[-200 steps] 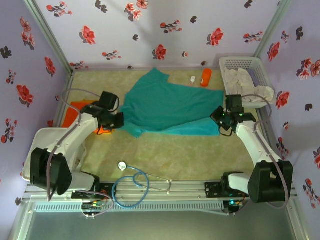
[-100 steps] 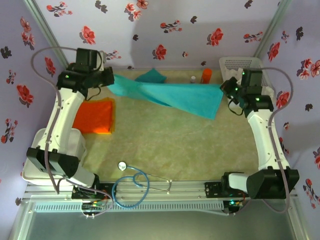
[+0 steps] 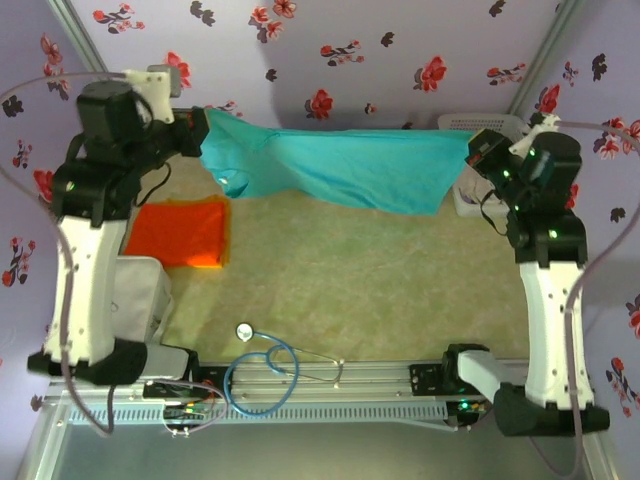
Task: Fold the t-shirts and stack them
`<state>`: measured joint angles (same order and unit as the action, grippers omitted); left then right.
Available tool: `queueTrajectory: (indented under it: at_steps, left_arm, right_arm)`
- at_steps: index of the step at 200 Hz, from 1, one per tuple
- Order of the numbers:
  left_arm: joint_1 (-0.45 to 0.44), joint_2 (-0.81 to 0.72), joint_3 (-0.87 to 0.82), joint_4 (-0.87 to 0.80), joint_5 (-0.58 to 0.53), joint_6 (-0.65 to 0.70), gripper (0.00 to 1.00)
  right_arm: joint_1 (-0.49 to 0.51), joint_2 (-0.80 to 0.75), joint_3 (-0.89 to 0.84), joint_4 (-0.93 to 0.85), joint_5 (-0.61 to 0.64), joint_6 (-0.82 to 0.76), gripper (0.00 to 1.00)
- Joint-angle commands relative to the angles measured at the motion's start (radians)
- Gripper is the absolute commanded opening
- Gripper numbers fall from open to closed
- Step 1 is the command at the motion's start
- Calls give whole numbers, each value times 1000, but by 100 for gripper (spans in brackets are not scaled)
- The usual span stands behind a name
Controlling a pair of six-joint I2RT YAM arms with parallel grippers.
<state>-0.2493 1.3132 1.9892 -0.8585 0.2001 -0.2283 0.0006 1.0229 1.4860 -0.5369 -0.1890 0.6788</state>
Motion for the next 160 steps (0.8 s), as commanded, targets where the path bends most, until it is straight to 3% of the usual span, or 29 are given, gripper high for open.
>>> queueTrajectory:
  at_steps: [1, 21, 49, 83, 122, 160]
  left_arm:
    - [-4, -125, -44, 147, 154, 69, 0]
    - [-12, -198, -74, 180, 240, 81, 0]
    - [-13, -338, -191, 300, 247, 76, 0]
    - [-13, -413, -183, 337, 290, 46, 0]
    - [-14, -387, -123, 357, 295, 22, 0]
    - [-13, -282, -136, 367, 266, 27, 0]
  right_arm:
    - [-7, -87, 12, 85, 12, -74, 0]
    - [-7, -167, -47, 157, -27, -83, 0]
    - [-7, -285, -121, 230, -24, -91, 0]
    - [-7, -410, -166, 279, 9, -113, 0]
    - [-7, -471, -152, 269, 116, -111, 0]
    - [-7, -373, -134, 173, 148, -76, 0]
